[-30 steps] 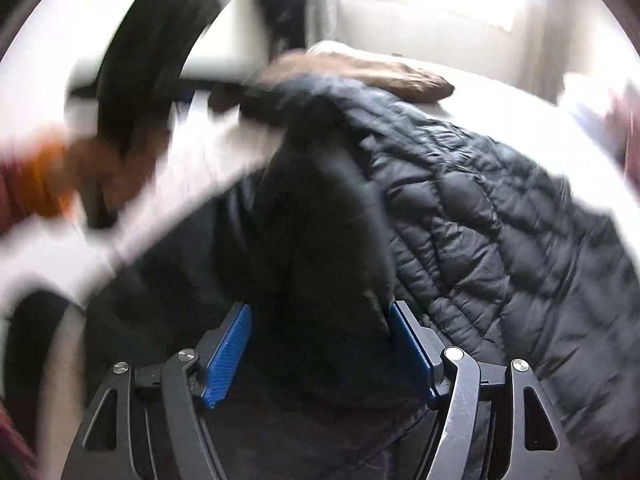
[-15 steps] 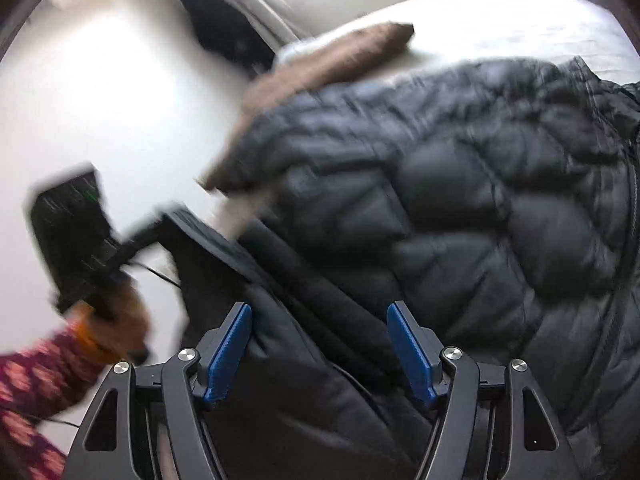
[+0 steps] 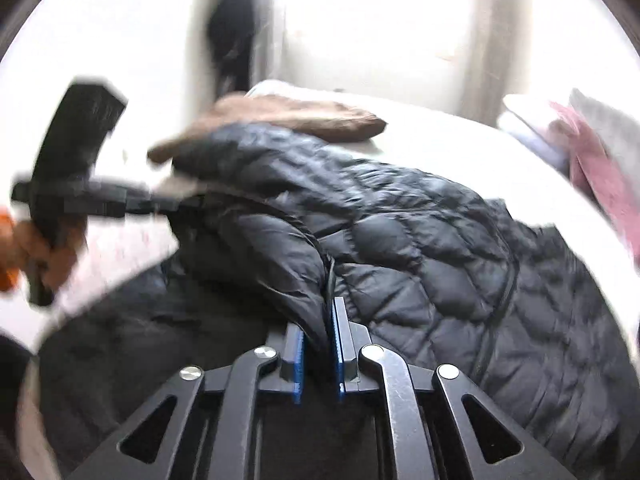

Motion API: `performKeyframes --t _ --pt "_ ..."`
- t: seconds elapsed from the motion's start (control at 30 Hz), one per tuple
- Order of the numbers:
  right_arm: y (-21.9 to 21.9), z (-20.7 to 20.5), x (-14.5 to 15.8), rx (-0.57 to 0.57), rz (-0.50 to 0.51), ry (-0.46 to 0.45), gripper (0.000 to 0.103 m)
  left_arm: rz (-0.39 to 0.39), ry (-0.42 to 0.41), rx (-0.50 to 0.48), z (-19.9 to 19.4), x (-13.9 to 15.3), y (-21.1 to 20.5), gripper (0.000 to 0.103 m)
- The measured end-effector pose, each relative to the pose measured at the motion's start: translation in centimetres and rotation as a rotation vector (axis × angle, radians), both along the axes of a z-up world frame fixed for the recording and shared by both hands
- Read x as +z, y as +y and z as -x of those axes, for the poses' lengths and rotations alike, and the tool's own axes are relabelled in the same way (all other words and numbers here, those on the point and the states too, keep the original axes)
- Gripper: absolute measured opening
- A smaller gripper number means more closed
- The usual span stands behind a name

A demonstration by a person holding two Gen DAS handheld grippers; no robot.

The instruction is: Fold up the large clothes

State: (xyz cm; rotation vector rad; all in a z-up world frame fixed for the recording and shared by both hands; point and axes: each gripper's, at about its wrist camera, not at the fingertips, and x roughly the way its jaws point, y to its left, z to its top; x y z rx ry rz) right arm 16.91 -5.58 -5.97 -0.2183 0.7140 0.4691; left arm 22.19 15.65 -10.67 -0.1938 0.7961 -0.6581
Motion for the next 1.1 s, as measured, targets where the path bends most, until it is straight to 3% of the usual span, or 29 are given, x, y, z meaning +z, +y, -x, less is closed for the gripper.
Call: performKeyframes --t 0.07,0.13,0.2,0.27,0.3,0.33,0.37,0.43,0.5,0.53,0.6,0.63,0.67,0.7,0.83,0.93,1.03,1.1 --pt "-2.1 -0.7 0.1 -0.056 -0.069 0.043 0.020 -0.039 -0.003 -0.002 -0.1 0.1 -0.4 0.003" --pt "-3.7 -1.8 0.2 -0.124 -0.107 0.046 0.021 -0.044 0.008 0.010 -0.4 0.1 0.1 0.003" --pt "-5.8 -2.9 0.6 -0.156 -0.203 0.091 0.032 -0.037 0.025 0.016 -0.6 -0.1 0.6 0.003" --pt "-7.3 -4.0 0.5 -0.166 -0.228 0.151 0.048 -0.045 0.047 0.010 -1.0 -0.3 0.9 0.005" --pt "-7.5 -4.6 0.0 -0.161 -0.218 0.181 0.050 -0.058 0.062 0.010 -1.4 -0.4 0.9 0.006" --pt "-7.0 -5.4 -0.6 -0.153 -0.196 0.210 0.050 -0.061 0.080 0.010 -1.9 -0.4 0.9 0.013" --pt "-6.6 -6.0 -1.3 -0.137 -0.181 0.246 0.050 -0.052 0.100 0.007 -2.3 -0.4 1.0 0.032" --pt "-5.2 -6.5 -2.5 -0.118 -0.152 0.305 0.050 -0.021 0.124 0.005 -3.2 -0.2 1.3 0.054" --pt "-4.1 -7.1 -3.6 -0.089 -0.131 0.340 0.050 0.013 0.146 -0.021 -4.2 -0.2 1.1 0.055" --pt "-3.2 -7.6 -4.3 -0.075 -0.125 0.359 0.049 0.008 0.162 -0.030 -4.6 -0.3 0.8 0.055" --pt "-2.4 -8.6 -5.4 -0.062 -0.134 0.397 0.029 -0.021 0.210 -0.047 -5.7 -1.0 0.0 0.054" --pt "-1.9 -9.0 -5.8 -0.052 -0.140 0.417 0.005 -0.022 0.235 -0.067 -6.1 -1.4 -0.4 0.033" --pt "-1.7 -9.0 -5.8 -0.048 -0.137 0.422 0.004 -0.029 0.262 -0.103 -6.4 -1.8 -1.0 0.004" --pt "-1.6 -8.9 -5.5 -0.047 -0.134 0.402 0.004 -0.047 0.261 -0.112 -6.4 -1.8 -1.3 0.002" --pt "-3.1 -6.7 -1.8 -0.050 -0.174 0.250 0.003 -0.106 0.094 -0.123 -4.2 0.9 -2.3 0.002" --pt "-3.9 -3.9 1.1 -0.039 -0.116 0.123 0.003 -0.158 0.002 -0.126 -2.6 2.3 -2.7 0.002" --pt "-3.2 -0.8 2.3 0.033 -0.046 0.082 0.003 -0.217 -0.016 -0.151 -1.5 2.2 -3.1 0.002" --pt "-2.4 0.6 2.0 0.081 0.012 0.094 0.003 -0.218 -0.011 -0.180 -0.6 2.0 -3.1 0.002"
